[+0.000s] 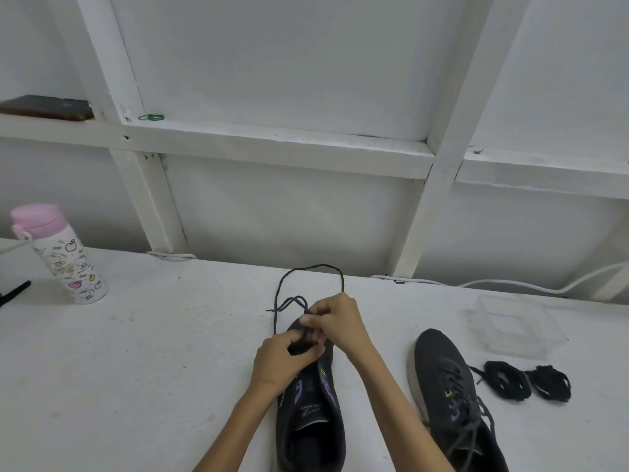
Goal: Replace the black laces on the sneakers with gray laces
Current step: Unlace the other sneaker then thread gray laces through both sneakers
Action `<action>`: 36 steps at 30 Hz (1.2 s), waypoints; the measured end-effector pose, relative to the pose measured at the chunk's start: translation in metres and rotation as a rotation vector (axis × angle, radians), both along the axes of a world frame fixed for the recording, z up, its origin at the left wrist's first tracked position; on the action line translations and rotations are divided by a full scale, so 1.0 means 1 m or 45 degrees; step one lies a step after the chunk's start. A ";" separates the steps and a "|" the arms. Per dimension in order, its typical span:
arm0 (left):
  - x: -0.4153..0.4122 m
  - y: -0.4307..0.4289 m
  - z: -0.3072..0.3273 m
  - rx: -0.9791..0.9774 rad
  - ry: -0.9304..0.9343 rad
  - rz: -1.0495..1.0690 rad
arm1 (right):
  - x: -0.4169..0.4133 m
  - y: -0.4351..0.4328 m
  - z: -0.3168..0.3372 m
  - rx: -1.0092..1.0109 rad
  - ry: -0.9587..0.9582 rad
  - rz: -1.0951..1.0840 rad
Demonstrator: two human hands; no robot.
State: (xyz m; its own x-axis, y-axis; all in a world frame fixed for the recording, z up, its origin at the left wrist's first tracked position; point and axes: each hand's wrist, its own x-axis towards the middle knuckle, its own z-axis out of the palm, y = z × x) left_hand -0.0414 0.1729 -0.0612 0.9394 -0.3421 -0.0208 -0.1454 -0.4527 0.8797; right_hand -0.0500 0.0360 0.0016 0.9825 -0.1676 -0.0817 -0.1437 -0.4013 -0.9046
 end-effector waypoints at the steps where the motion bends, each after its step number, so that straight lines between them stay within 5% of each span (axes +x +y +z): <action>1: 0.000 0.000 0.001 0.034 -0.003 -0.012 | 0.000 0.000 0.005 0.048 -0.021 -0.024; 8: 0.001 0.001 -0.003 0.047 0.009 -0.020 | 0.036 -0.013 0.096 0.375 -0.446 -0.167; 12: 0.003 0.002 -0.001 0.011 0.029 -0.054 | 0.052 -0.008 0.105 0.380 -0.437 -0.072; 15: 0.001 0.001 0.000 0.012 0.022 -0.063 | 0.061 -0.015 0.067 0.337 -0.214 -0.071; 20: -0.001 -0.001 0.002 0.025 0.012 -0.035 | 0.052 -0.049 -0.013 -0.449 0.680 0.030; 22: 0.001 -0.001 0.001 0.040 0.009 -0.044 | 0.042 -0.049 -0.028 -0.324 0.811 0.109; 28: 0.000 -0.001 0.001 0.070 -0.006 -0.039 | 0.035 -0.046 -0.045 0.142 0.478 -0.245; 33: -0.003 -0.001 0.002 0.060 -0.012 -0.032 | 0.038 -0.046 -0.014 1.041 0.042 -0.388; 36: -0.005 -0.001 0.001 0.018 -0.039 0.006 | 0.029 -0.053 -0.004 0.946 -0.011 -0.423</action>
